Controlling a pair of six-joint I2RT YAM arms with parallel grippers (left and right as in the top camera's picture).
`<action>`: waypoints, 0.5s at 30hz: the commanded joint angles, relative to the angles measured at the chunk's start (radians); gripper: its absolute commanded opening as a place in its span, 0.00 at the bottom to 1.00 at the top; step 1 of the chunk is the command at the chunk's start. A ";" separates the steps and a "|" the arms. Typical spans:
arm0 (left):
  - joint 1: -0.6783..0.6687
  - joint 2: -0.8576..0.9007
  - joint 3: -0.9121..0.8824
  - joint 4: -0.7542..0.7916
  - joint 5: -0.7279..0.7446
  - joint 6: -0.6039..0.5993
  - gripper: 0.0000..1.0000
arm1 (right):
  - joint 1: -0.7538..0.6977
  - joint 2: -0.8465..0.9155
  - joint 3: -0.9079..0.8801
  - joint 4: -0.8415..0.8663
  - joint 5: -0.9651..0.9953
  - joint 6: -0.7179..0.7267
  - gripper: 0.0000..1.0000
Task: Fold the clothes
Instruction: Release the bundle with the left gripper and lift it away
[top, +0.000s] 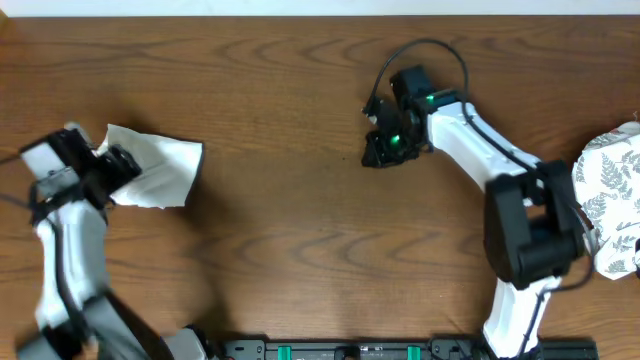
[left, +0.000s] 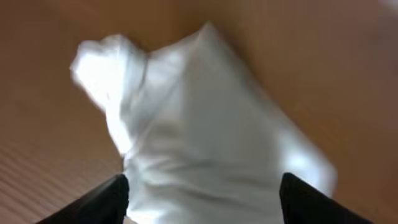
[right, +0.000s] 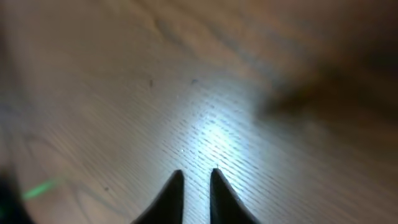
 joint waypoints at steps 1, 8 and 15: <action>-0.031 -0.199 0.050 -0.030 0.083 0.001 0.80 | -0.018 -0.151 0.025 0.020 0.100 0.008 0.34; -0.205 -0.458 0.050 -0.129 0.156 -0.002 0.80 | -0.177 -0.368 0.032 0.045 0.229 0.213 0.67; -0.477 -0.454 0.049 -0.232 0.180 0.000 0.80 | -0.436 -0.459 0.032 -0.081 0.289 0.348 0.63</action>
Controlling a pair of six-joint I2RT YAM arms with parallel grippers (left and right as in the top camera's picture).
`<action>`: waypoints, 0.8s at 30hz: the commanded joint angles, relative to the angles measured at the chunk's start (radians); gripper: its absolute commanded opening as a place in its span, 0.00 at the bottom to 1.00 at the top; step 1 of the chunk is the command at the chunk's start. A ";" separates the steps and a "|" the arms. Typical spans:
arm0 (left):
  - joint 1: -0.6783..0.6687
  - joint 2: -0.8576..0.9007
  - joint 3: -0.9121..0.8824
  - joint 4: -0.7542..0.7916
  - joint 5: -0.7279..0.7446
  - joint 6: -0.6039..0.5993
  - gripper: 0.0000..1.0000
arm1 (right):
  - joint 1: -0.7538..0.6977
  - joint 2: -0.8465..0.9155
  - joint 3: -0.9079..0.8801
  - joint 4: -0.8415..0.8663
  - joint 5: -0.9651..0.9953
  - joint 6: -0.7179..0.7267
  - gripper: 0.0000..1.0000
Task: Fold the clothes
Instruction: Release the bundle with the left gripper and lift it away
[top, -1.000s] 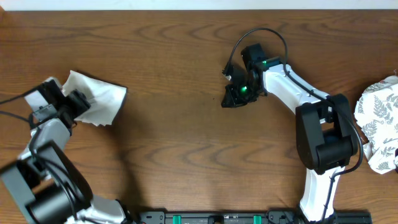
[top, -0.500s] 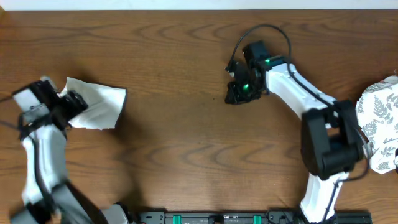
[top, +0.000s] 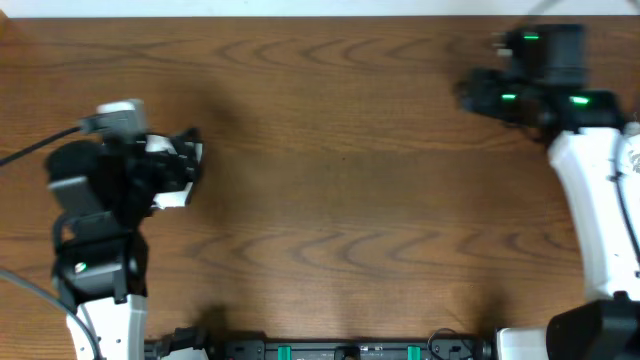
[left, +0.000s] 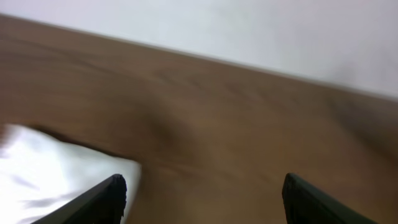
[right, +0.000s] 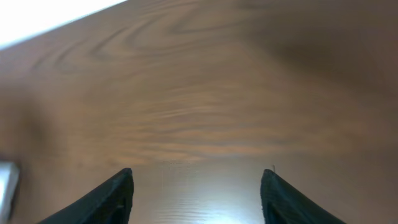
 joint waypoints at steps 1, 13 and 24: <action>-0.124 0.033 0.001 -0.021 0.020 0.014 0.80 | -0.097 -0.011 0.008 -0.051 0.045 0.078 0.63; -0.448 0.262 0.001 -0.055 -0.329 -0.014 0.79 | -0.064 -0.009 0.008 -0.084 -0.097 -0.159 0.99; -0.536 0.344 0.001 -0.065 -0.642 -0.080 0.98 | -0.037 -0.009 0.008 -0.096 -0.132 -0.148 0.99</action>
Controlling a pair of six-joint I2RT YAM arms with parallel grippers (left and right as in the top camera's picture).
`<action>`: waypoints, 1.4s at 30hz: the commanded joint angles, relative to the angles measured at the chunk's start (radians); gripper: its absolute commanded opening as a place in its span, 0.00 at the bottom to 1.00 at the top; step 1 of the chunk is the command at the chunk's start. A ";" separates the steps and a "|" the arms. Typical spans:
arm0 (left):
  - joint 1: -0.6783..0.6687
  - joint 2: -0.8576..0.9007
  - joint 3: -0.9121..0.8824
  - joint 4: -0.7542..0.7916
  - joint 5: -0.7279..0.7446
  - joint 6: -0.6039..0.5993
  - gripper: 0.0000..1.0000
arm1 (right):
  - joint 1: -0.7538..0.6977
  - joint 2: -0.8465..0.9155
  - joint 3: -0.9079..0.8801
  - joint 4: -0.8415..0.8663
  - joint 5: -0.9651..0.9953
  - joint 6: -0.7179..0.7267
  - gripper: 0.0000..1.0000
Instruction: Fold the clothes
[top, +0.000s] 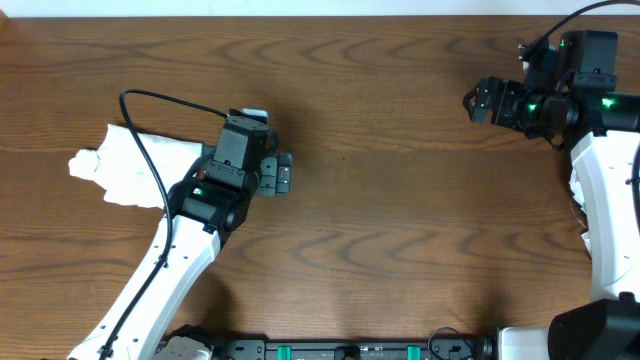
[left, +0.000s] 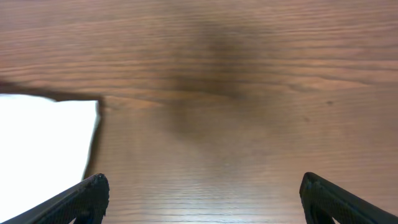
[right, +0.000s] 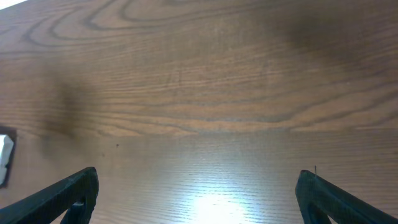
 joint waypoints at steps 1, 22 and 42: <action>-0.003 0.007 0.001 -0.009 -0.082 -0.017 0.98 | 0.007 -0.006 0.008 -0.008 -0.055 -0.014 0.99; -0.003 0.007 0.001 -0.010 -0.082 -0.017 0.98 | 0.007 -0.018 0.008 -0.053 -0.034 -0.032 0.99; -0.003 0.007 0.001 -0.010 -0.082 -0.017 0.98 | 0.138 -0.924 -0.816 0.373 0.279 -0.130 0.99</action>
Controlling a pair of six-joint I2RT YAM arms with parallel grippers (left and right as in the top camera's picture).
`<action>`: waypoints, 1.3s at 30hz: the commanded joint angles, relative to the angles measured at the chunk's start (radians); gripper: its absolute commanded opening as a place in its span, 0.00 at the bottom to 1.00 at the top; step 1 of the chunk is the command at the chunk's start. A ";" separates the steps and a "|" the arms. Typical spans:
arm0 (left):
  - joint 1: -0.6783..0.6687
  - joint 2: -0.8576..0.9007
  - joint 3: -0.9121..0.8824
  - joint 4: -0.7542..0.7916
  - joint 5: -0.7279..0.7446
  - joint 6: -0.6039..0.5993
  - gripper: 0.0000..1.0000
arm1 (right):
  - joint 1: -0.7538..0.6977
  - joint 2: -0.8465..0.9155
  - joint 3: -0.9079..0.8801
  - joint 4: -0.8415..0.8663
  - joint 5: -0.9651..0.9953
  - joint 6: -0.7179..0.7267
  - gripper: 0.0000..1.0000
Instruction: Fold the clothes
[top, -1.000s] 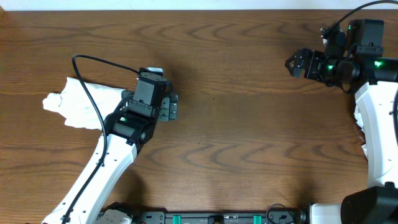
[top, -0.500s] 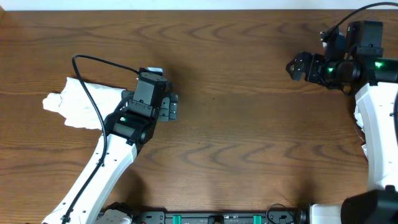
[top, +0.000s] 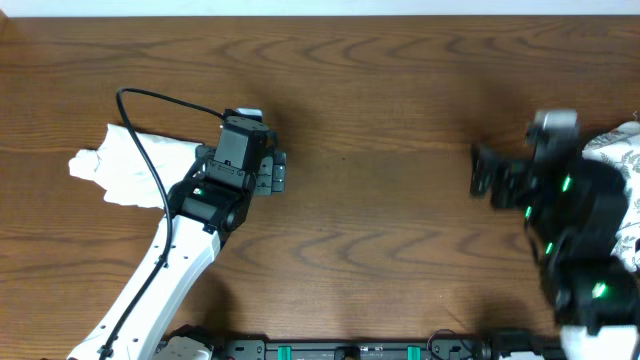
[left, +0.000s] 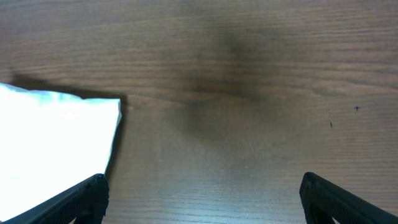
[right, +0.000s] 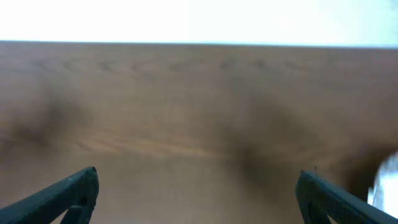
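A folded white cloth (top: 135, 165) lies at the left of the table; its edge (left: 56, 143) fills the lower left of the left wrist view. My left gripper (top: 278, 172) stands open to the right of it, nothing between its fingers (left: 78, 199). A leaf-patterned cloth (top: 618, 160) lies bunched at the right edge, partly under my right arm. My right gripper (top: 485, 172) is open over bare wood left of that cloth, fingertips (right: 68, 196) wide apart; a pale blur (right: 387, 177) of cloth shows at the right wrist view's edge.
The brown wooden table (top: 360, 110) spans the view. A black cable (top: 160, 100) loops from the left arm over the white cloth. The arms' base rail (top: 350, 350) runs along the near edge.
My right arm has come from the far right corner down to the right middle, beside the leaf-patterned cloth, gripper still open. The left arm has hardly moved.
First my left gripper held the white cloth at the far left while the right gripper was shut mid-table. Then both grippers stood open, the right at the far right. Later the white cloth lay folded with the left gripper beside it; now the right is by the patterned cloth.
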 joint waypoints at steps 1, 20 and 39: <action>-0.002 0.007 0.001 -0.003 -0.019 -0.016 0.98 | 0.003 -0.157 -0.185 0.011 0.026 -0.014 0.99; -0.002 0.007 0.001 -0.003 -0.019 -0.016 0.98 | 0.003 -0.724 -0.673 0.077 0.027 0.139 0.99; -0.002 0.007 0.000 -0.003 -0.019 -0.016 0.98 | 0.003 -0.746 -0.673 0.078 0.026 0.140 0.99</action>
